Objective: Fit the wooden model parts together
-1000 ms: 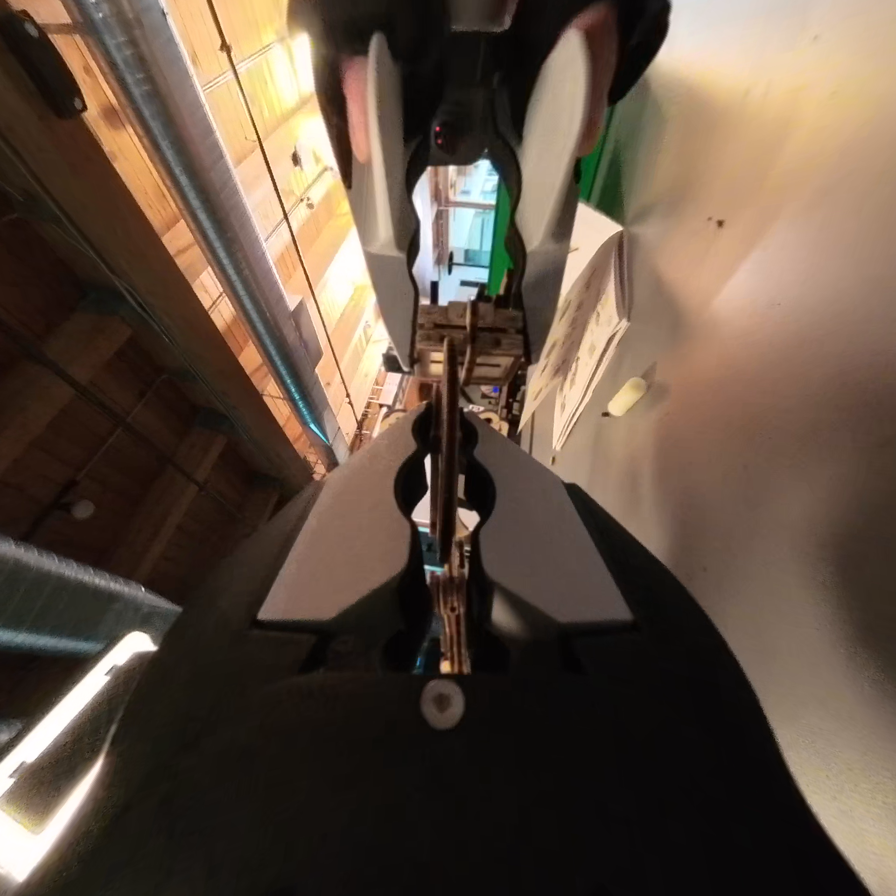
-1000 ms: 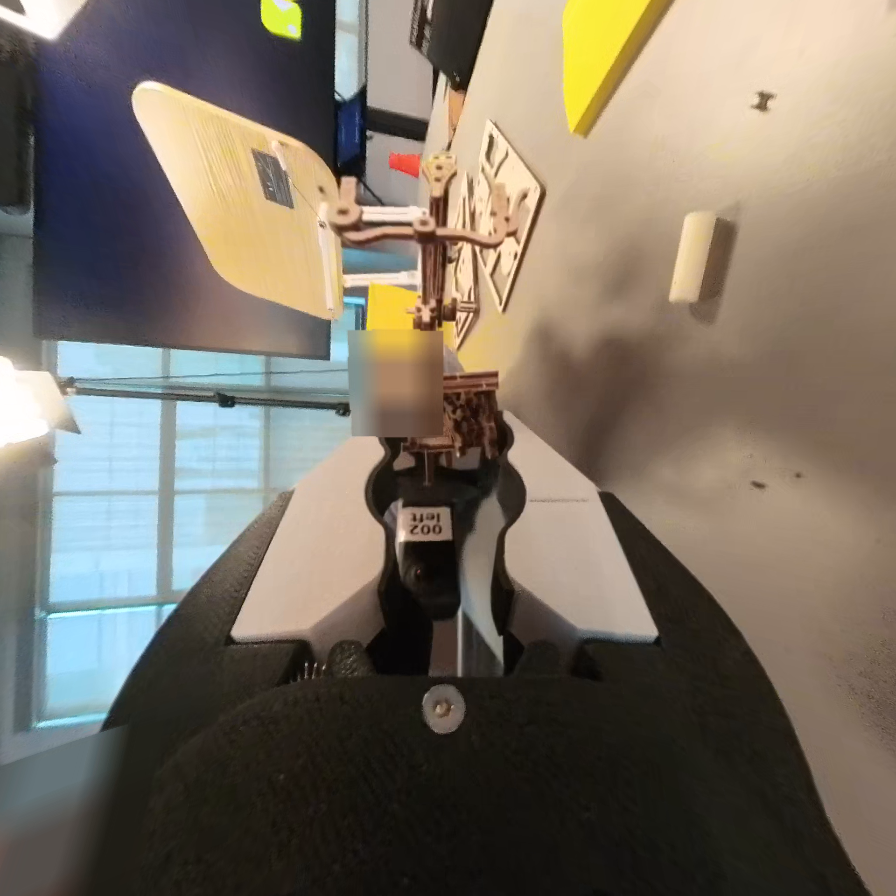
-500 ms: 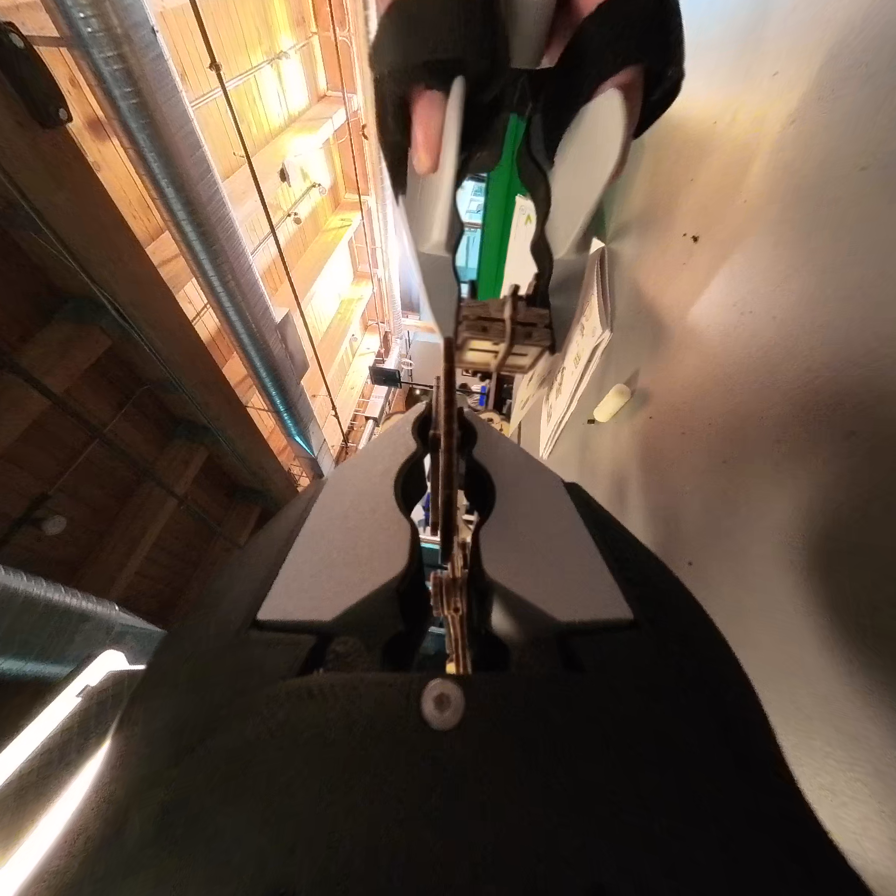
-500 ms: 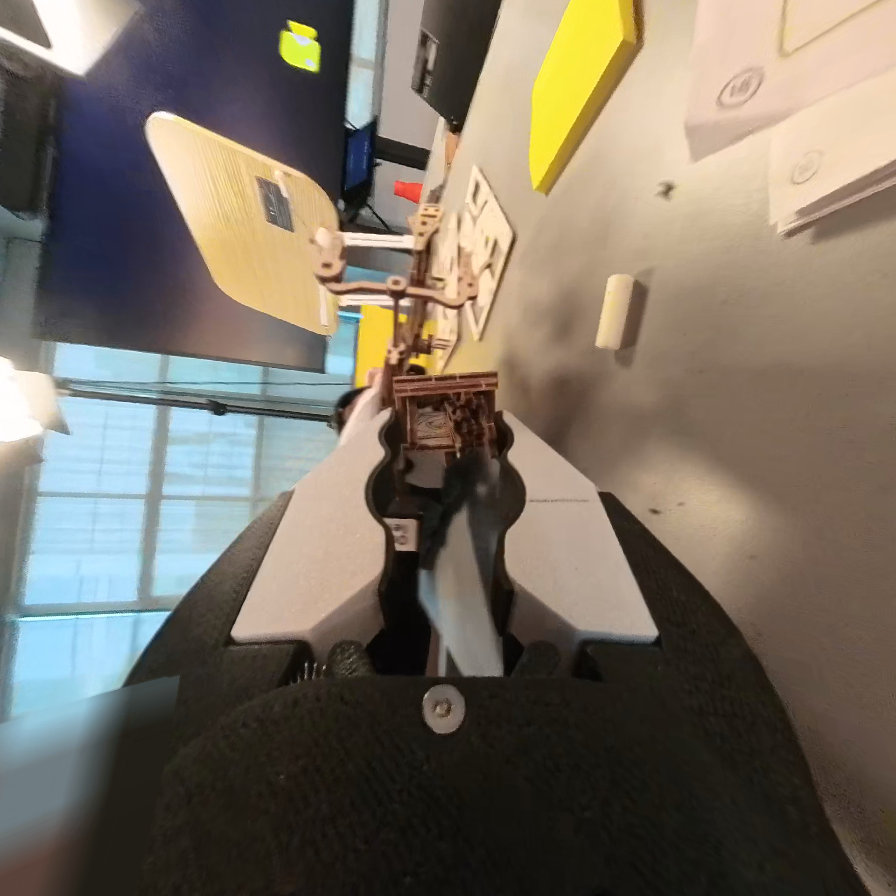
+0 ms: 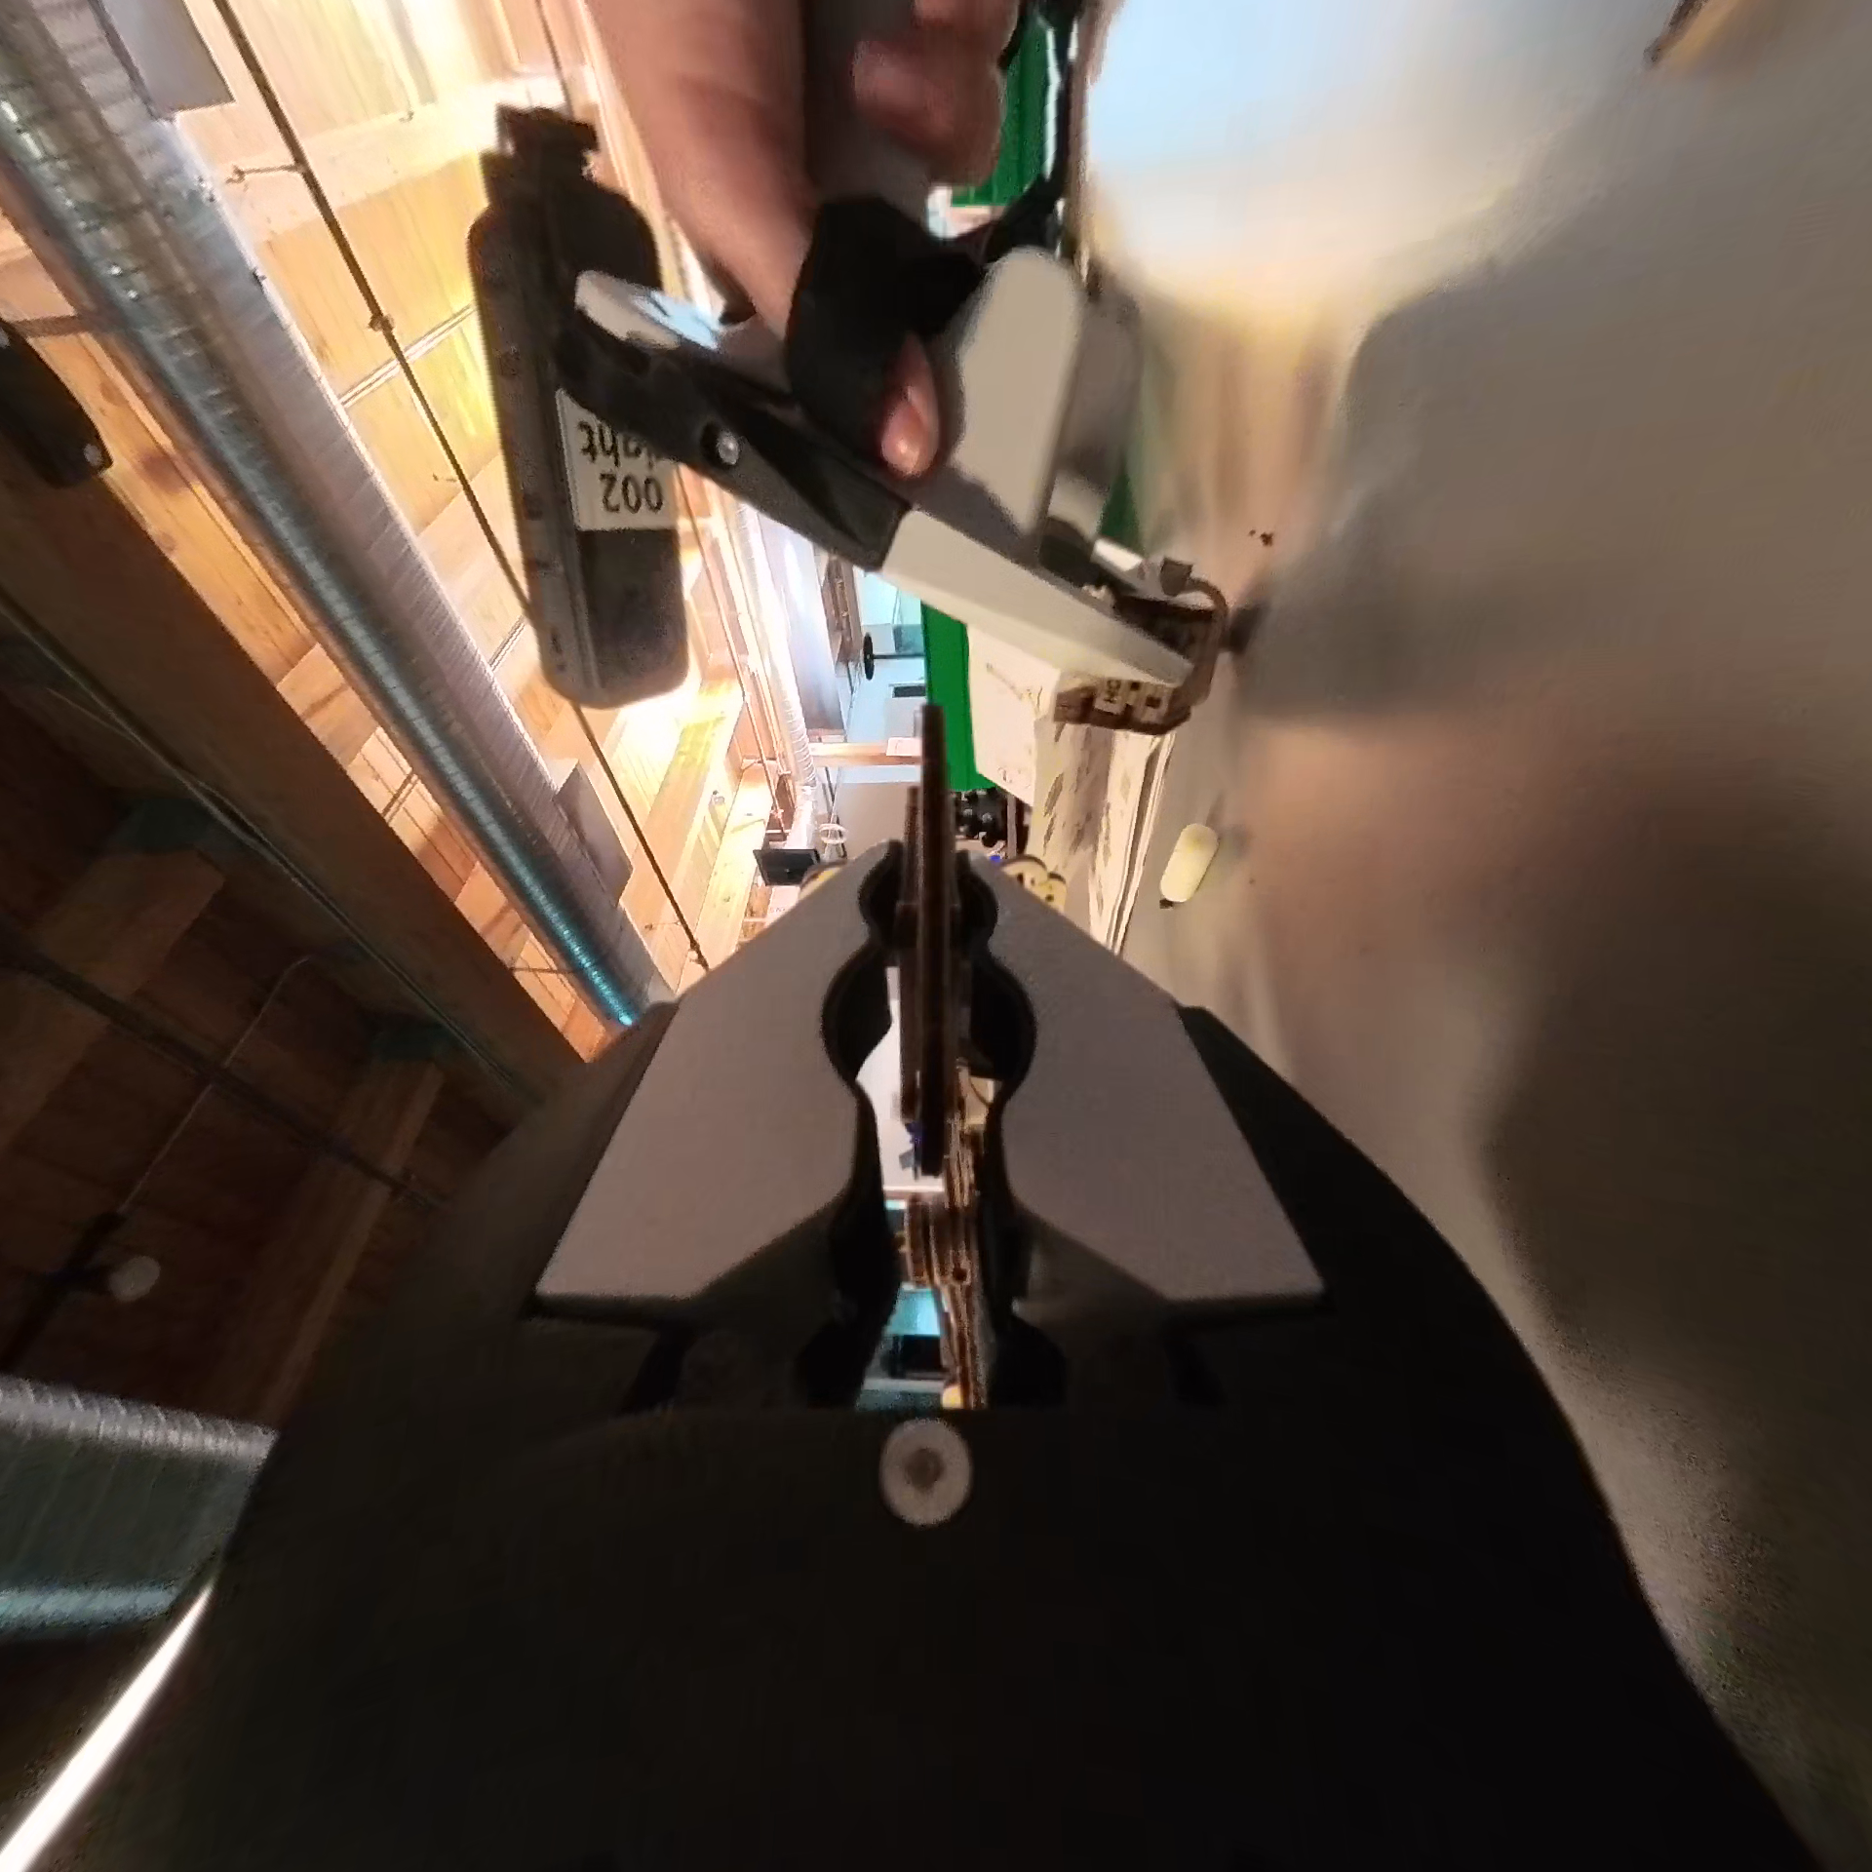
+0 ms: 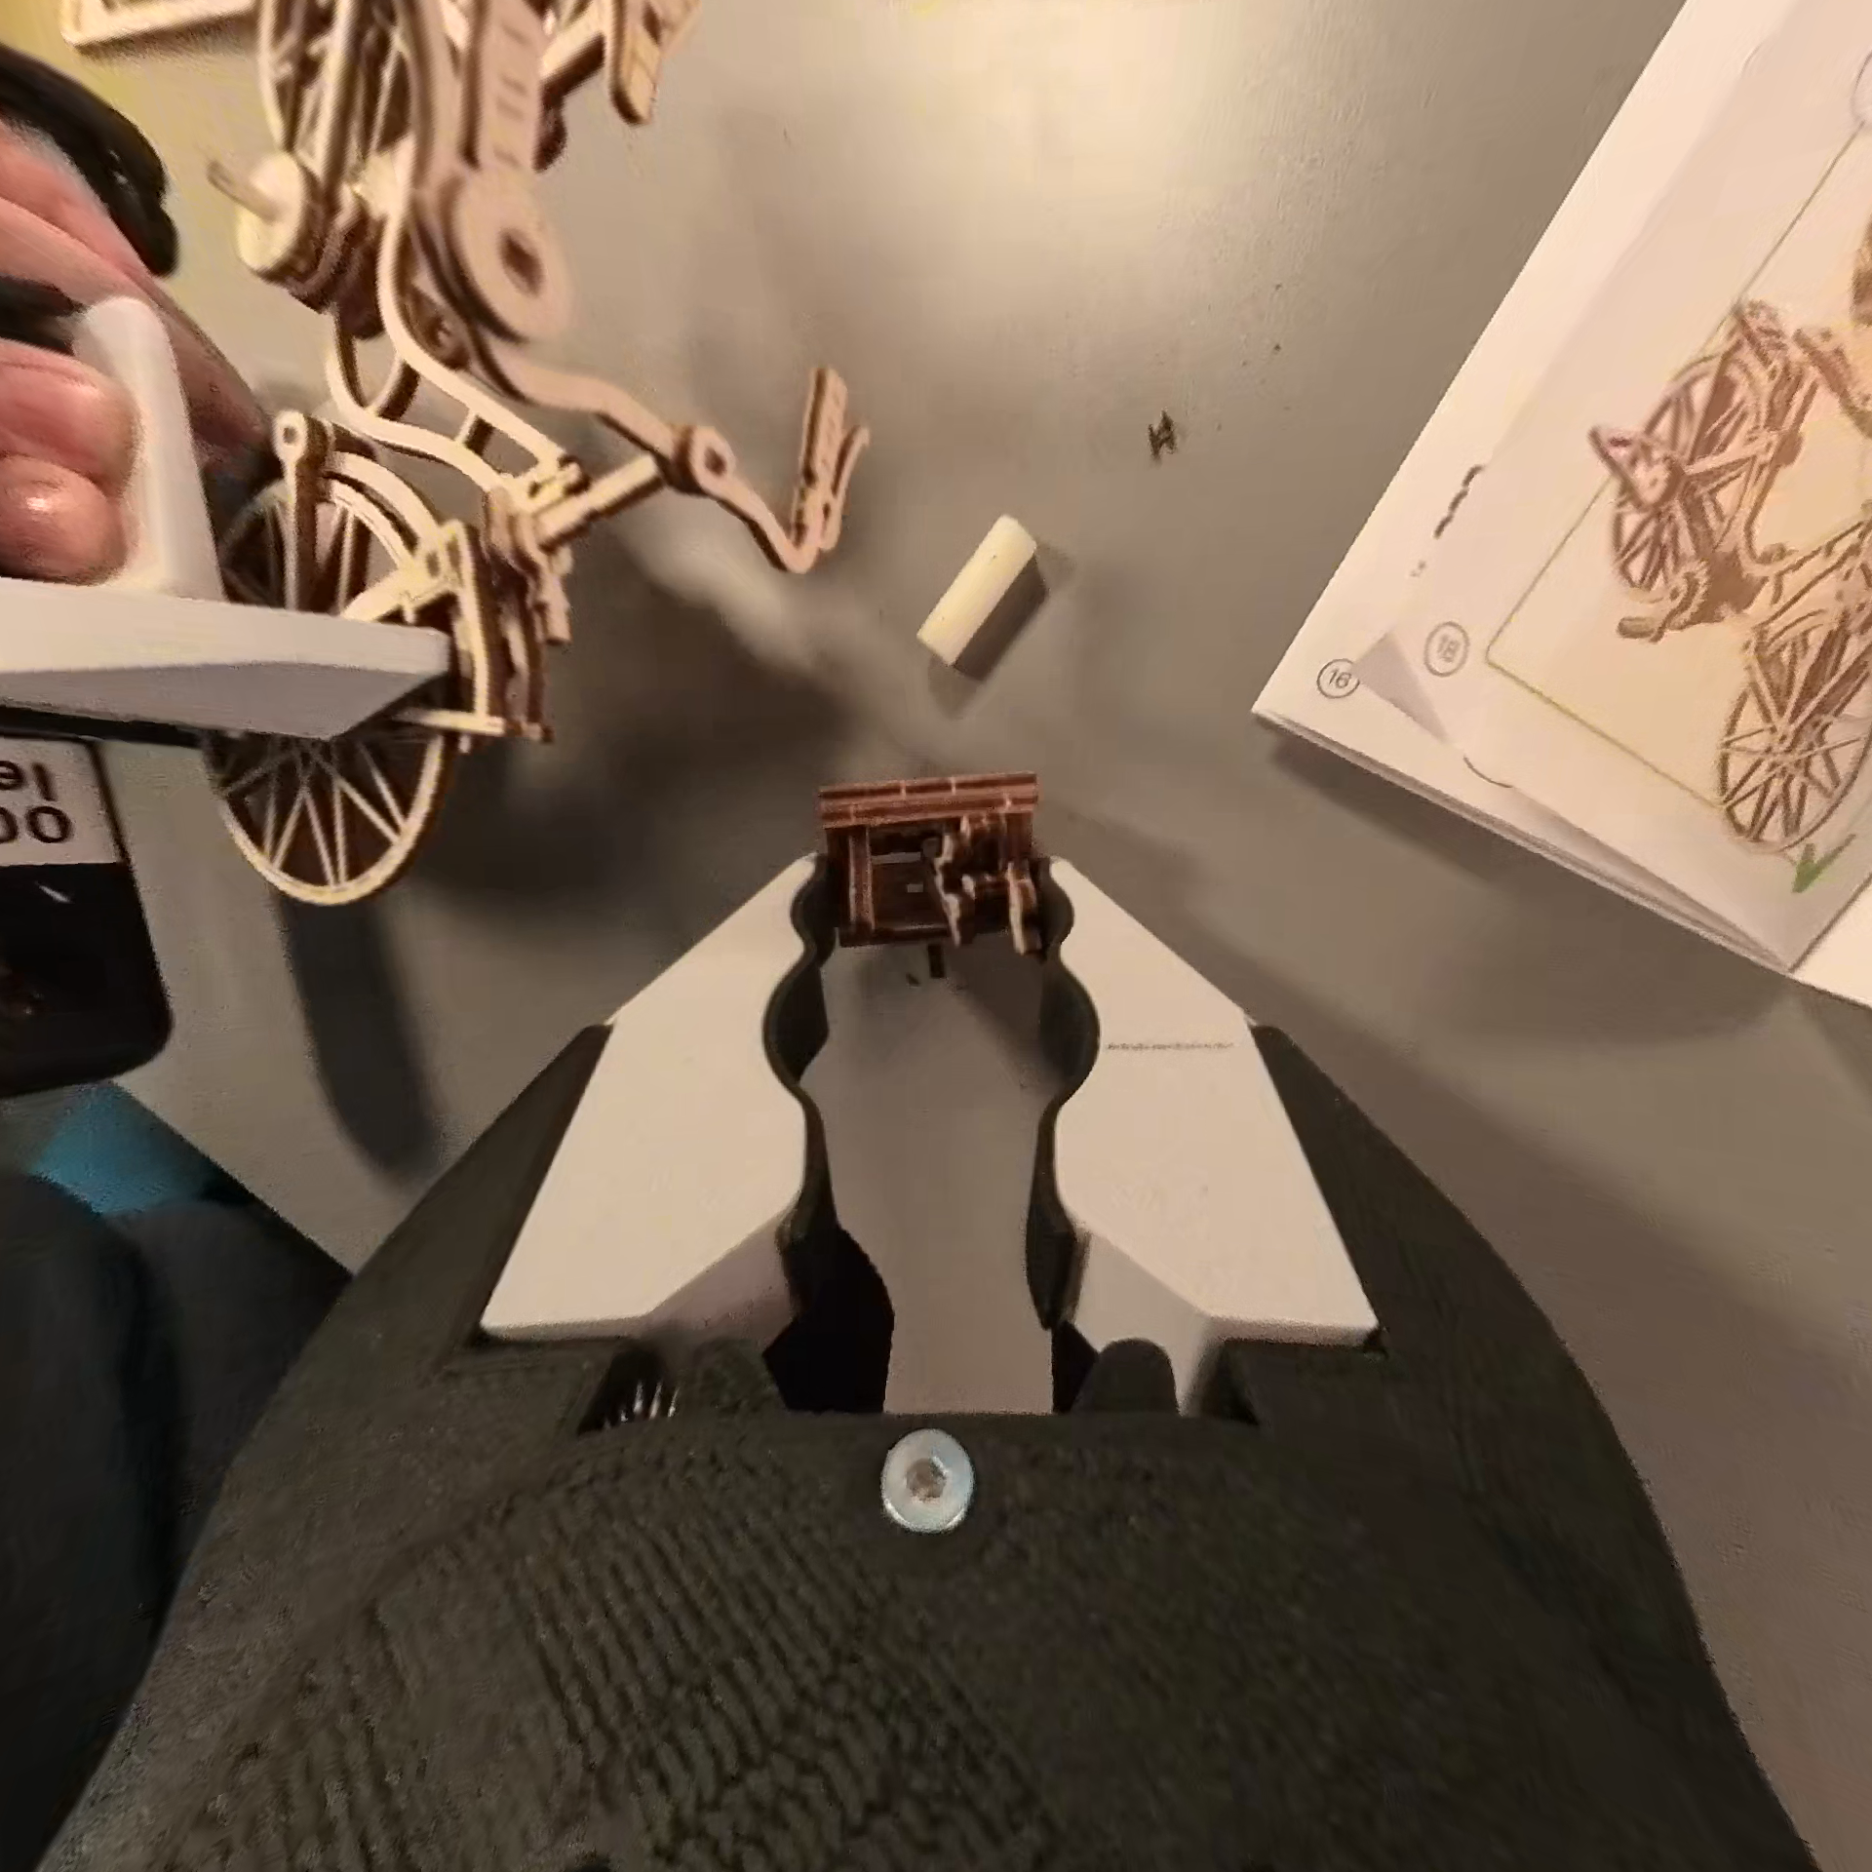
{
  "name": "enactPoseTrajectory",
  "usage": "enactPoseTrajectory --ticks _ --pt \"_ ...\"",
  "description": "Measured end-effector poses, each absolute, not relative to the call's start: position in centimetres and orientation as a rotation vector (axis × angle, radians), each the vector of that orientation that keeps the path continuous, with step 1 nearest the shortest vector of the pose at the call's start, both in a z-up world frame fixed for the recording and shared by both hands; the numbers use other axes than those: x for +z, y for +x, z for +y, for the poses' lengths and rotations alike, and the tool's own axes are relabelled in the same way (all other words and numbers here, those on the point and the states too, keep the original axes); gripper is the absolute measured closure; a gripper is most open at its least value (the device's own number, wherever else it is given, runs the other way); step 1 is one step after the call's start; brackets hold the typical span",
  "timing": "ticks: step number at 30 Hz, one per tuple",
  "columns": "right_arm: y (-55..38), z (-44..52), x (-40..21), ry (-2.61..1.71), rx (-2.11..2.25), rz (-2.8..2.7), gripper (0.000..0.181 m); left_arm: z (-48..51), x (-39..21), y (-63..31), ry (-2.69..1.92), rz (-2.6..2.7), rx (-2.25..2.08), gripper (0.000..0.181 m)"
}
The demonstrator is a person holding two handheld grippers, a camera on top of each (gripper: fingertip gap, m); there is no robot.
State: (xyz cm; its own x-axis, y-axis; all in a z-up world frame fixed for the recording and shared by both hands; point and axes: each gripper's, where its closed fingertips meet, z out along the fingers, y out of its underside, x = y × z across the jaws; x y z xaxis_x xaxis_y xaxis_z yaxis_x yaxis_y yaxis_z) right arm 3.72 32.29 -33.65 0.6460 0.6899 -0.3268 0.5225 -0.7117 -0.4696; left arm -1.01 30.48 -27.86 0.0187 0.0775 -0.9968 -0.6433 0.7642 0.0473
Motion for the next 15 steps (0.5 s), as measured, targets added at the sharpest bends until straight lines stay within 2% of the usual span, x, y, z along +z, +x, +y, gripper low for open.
enactPoseTrajectory --ticks 5,15 --pt "4.1 32.7 -33.9 -2.493 0.569 -1.089 0.144 30.2 -28.6 -0.8 -0.477 1.499 0.593 0.174" --pt "4.8 32.6 -33.5 -2.347 0.466 -1.132 0.130 30.4 -29.8 -0.9 -0.499 1.562 0.593 0.175"
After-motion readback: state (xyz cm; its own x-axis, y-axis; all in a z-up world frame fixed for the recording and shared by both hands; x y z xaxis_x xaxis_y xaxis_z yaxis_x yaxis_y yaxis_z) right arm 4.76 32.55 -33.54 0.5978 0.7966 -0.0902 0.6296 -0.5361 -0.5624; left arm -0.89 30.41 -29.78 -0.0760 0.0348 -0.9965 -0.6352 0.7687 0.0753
